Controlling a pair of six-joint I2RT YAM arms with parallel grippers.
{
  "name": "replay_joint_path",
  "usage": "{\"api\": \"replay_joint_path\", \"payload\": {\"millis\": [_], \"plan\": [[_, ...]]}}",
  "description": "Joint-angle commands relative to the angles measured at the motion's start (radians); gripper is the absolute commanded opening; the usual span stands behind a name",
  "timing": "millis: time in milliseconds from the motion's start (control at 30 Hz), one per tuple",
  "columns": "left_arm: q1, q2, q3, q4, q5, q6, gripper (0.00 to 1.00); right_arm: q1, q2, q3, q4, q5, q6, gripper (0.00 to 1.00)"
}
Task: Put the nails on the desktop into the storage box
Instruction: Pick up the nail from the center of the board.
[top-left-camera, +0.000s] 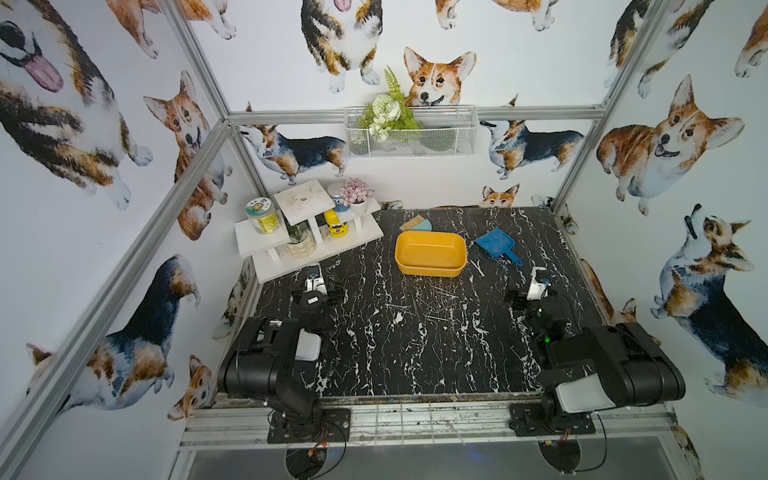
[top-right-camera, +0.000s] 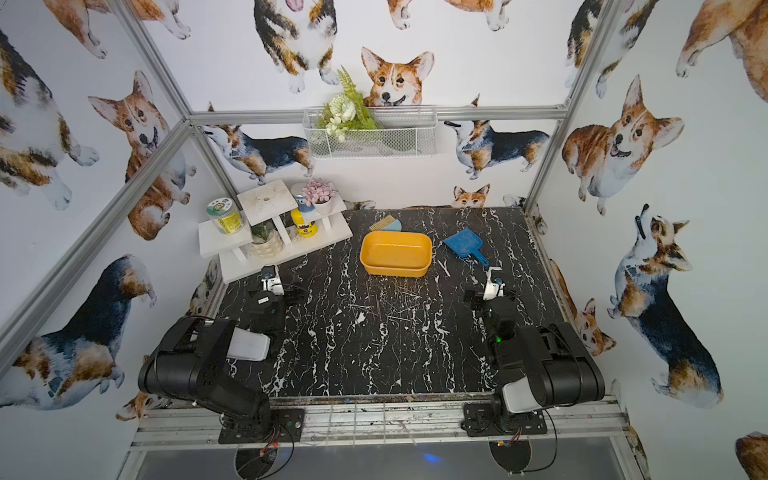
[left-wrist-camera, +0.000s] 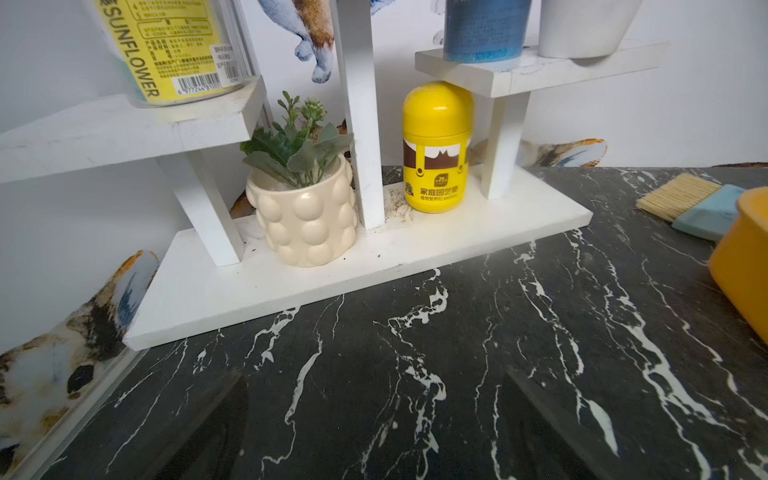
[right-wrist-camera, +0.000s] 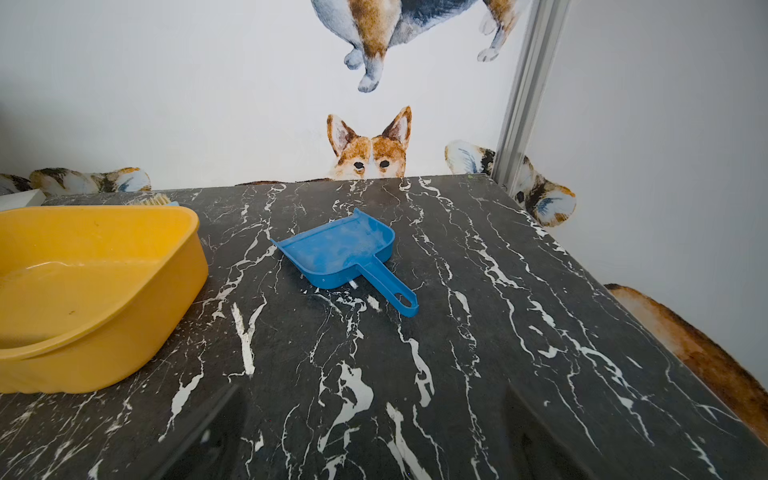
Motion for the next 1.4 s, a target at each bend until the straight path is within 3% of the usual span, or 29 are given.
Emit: {"api": "replay_joint_path", "payload": {"millis": [0, 1367], "plan": [[0.002, -0.003, -0.002, 0.023, 0.008, -0.006, 1.0, -0.001, 0.0, 0.001, 0.038, 0.004, 0.001, 1.0], [0.014, -0.004, -0.002, 0.016, 0.033, -0.014, 1.0, -0.001, 0.0, 0.004, 0.034, 0.001, 0.002, 1.0]]}}
